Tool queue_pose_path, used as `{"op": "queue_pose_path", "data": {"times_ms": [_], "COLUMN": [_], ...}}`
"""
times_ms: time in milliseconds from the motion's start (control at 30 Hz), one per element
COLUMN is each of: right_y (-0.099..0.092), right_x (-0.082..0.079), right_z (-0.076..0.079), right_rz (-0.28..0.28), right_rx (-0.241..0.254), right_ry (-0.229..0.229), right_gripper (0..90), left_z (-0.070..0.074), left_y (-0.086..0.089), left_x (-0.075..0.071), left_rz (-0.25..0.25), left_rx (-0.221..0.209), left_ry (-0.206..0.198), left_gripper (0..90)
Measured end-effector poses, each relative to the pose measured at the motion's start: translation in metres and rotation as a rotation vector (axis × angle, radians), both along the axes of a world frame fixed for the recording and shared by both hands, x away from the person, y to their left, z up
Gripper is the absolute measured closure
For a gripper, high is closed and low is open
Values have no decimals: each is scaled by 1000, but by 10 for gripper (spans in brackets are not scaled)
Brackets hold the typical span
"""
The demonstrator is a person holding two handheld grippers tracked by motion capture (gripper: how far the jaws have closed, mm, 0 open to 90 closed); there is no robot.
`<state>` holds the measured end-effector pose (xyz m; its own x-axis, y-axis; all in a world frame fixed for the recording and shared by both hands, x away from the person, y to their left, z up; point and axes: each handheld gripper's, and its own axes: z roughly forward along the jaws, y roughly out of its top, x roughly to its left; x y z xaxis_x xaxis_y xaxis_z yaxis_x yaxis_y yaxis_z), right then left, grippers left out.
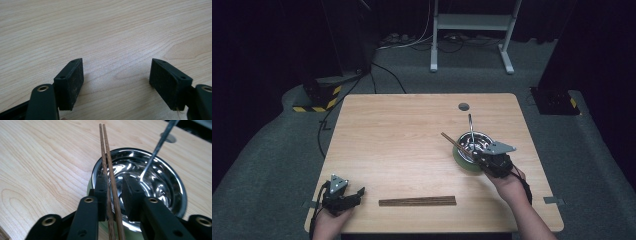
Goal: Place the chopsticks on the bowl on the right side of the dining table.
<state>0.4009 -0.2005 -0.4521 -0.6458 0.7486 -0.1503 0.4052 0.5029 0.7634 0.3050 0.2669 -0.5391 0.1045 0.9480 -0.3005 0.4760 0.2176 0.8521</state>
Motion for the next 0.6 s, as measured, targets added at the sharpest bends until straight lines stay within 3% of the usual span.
{"op": "queue_pose_path", "data": {"times_ms": [333, 600], "right_y": [-8, -11], "right_x": [-41, -58], "right_z": [-23, -41], "right_rz": [-82, -136], "right_rx": [29, 77], "right_ry": [-63, -102], "right_gripper": [846, 864], "left_z": [0, 0], "left_y": [0, 0], "left_x": [0, -1], "left_rz": [-2, -2], "left_rx": [1, 4], "left_ry": [7, 8], "left_gripper": [275, 275]}}
